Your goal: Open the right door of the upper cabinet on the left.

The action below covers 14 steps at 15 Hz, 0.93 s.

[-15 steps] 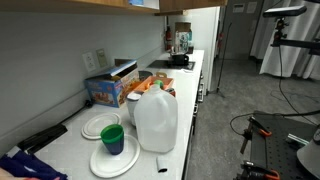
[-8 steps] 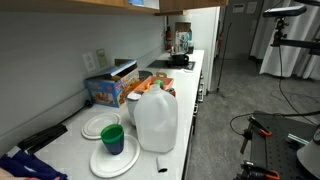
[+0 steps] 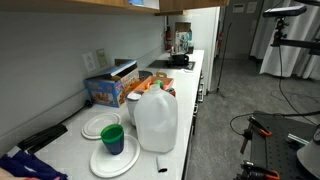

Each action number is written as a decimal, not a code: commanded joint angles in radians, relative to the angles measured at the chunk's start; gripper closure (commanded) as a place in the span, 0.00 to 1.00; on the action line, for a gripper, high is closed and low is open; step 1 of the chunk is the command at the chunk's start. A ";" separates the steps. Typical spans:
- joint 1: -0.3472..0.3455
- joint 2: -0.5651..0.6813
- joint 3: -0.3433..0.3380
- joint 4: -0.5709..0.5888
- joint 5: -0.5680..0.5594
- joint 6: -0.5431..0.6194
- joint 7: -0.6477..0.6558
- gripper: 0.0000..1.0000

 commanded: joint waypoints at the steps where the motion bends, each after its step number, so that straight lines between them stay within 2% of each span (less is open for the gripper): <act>1: -0.027 0.004 0.010 0.050 -0.003 0.096 0.041 0.00; 8: -0.058 0.047 -0.010 0.141 -0.082 -0.032 0.050 0.00; 14: -0.109 0.100 -0.020 0.293 -0.249 -0.124 0.027 0.00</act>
